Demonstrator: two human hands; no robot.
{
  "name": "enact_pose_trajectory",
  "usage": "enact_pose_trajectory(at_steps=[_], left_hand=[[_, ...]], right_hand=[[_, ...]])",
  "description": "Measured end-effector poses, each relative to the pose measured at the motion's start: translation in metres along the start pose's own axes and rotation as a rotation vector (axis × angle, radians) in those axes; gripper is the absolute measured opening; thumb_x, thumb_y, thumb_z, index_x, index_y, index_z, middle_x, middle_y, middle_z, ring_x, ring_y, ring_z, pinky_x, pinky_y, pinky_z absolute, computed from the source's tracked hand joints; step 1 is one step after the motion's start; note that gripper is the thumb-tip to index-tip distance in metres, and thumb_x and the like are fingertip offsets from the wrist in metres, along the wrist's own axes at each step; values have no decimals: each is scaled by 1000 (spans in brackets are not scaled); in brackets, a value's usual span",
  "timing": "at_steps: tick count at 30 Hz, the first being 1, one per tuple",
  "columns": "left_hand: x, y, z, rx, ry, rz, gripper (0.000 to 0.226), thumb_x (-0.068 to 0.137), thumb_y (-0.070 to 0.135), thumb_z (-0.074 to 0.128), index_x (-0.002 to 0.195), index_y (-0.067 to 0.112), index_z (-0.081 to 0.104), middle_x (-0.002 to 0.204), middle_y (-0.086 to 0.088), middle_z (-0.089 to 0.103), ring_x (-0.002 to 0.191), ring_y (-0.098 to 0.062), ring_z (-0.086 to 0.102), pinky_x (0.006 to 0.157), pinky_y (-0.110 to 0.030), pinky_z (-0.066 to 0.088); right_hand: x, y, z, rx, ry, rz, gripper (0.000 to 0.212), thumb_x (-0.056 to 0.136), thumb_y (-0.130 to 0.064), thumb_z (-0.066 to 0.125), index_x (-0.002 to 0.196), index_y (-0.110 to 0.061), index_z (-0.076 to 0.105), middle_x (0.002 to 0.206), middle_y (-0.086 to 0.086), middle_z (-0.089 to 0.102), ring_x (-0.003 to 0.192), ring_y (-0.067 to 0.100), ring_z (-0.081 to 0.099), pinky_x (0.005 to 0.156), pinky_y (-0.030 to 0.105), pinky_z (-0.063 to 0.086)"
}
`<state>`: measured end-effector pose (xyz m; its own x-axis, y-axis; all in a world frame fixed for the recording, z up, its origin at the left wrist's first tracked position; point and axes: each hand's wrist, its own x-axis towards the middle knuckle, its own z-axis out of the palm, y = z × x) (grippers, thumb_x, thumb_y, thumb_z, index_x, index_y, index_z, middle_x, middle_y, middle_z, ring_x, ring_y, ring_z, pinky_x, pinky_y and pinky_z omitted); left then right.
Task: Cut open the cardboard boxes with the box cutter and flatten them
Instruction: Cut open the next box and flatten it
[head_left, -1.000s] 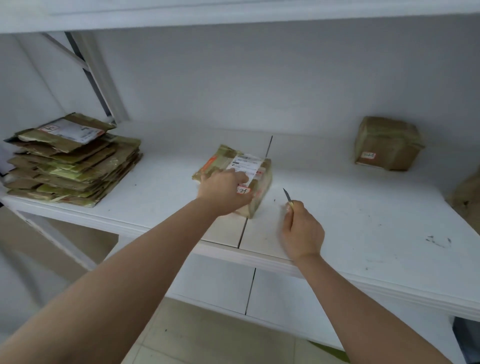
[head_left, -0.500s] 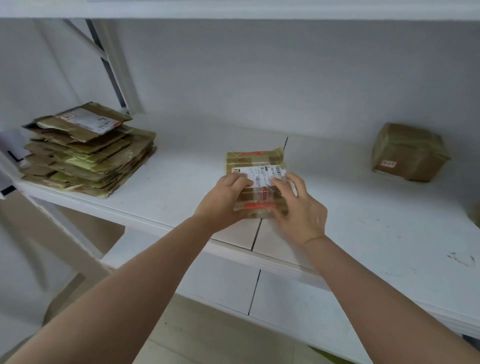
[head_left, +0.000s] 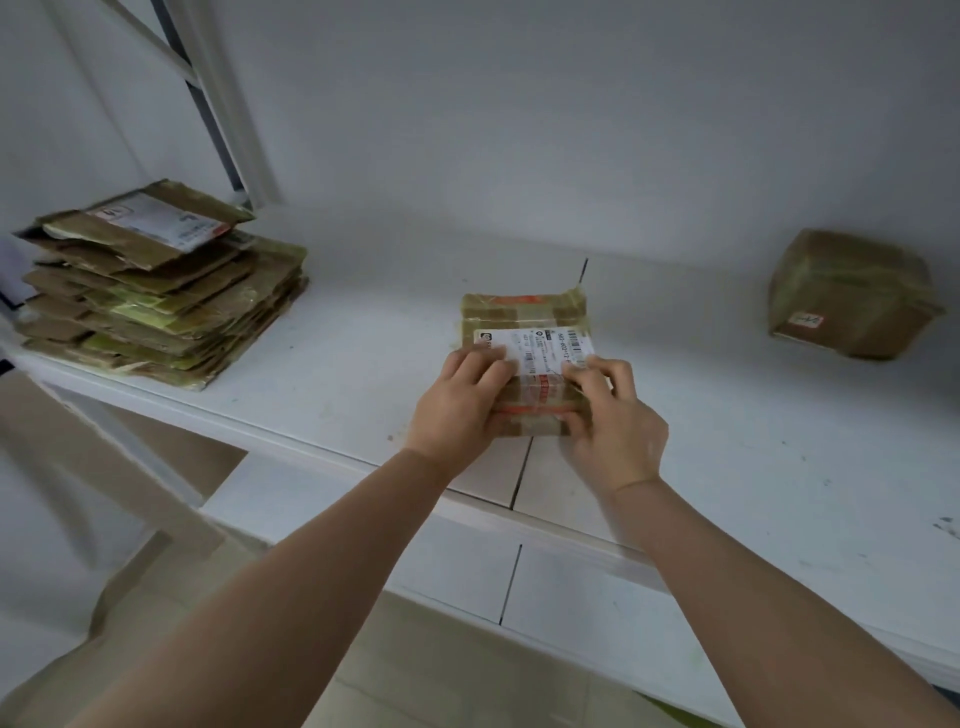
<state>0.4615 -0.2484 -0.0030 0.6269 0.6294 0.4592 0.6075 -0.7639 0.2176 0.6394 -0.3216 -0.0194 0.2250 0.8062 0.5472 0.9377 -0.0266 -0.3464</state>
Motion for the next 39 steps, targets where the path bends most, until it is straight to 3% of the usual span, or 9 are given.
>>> enact_pose_trajectory(at_steps=[10, 13, 16, 19, 22, 27, 31, 35, 39], left_hand=[[29, -6, -35, 357, -187, 279, 64, 60, 46, 84, 103, 2, 65, 95, -14, 67, 85, -32, 67, 74, -41, 55], [21, -3, -37, 338, -240, 293, 70, 70, 45, 75, 122, 1, 58, 115, -18, 62, 107, -33, 61, 73, -37, 54], [23, -2, -50, 276, -373, 175, 69, 87, 56, 45, 141, 13, 42, 140, -9, 47, 132, -23, 42, 95, -37, 45], [30, -4, -62, 99, -435, 24, 62, 89, 57, 33, 139, 24, 48, 144, 0, 48, 134, -19, 42, 104, -35, 38], [33, -7, -69, -107, -363, -109, 49, 94, 56, 40, 129, 25, 57, 120, 5, 65, 108, -20, 59, 89, -29, 43], [37, -3, -60, -255, -160, -275, 29, 95, 41, 53, 116, 22, 47, 84, 16, 56, 75, -11, 52, 68, -25, 37], [34, -1, -42, -122, 32, -173, 11, 91, 29, 61, 100, 23, 63, 107, 9, 57, 81, -13, 56, 67, -28, 47], [31, -1, -26, 9, 93, 30, 13, 88, 15, 60, 86, 13, 73, 88, -1, 70, 86, -27, 62, 58, -32, 53], [15, -9, -23, -139, 29, -3, 28, 94, 25, 52, 115, 16, 68, 117, -1, 69, 111, -23, 63, 88, -35, 53]], right_hand=[[25, 9, -25, -215, 101, -296, 48, 60, -33, 74, 107, -22, 72, 110, -2, 70, 43, 19, 60, 38, 23, 45], [13, 3, -24, -233, 74, -287, 39, 63, -31, 76, 101, -20, 74, 109, 2, 71, 37, 21, 57, 36, 23, 45], [18, -4, -41, -225, -134, -124, 43, 74, -27, 74, 117, -28, 66, 117, 0, 68, 69, 26, 69, 58, 32, 52], [30, -1, -56, -93, -261, 122, 40, 86, -52, 59, 120, -32, 54, 105, -6, 69, 94, 24, 64, 70, 29, 45], [31, -5, -57, 32, -185, 281, 50, 81, -62, 58, 113, -24, 52, 99, -2, 67, 94, 24, 62, 68, 30, 43], [33, -16, -47, 152, -71, 460, 62, 74, -64, 65, 114, -20, 48, 100, 0, 65, 93, 25, 61, 69, 32, 48], [33, -18, -39, 105, -50, 456, 54, 78, -61, 64, 108, -20, 46, 92, -2, 64, 87, 27, 61, 63, 32, 46], [30, -17, -37, 30, -49, 391, 43, 85, -57, 57, 103, -20, 46, 79, -6, 55, 79, 28, 60, 58, 29, 37], [28, -16, -33, 44, -41, 359, 39, 88, -55, 54, 104, -20, 48, 79, -8, 52, 81, 27, 60, 58, 28, 35]])
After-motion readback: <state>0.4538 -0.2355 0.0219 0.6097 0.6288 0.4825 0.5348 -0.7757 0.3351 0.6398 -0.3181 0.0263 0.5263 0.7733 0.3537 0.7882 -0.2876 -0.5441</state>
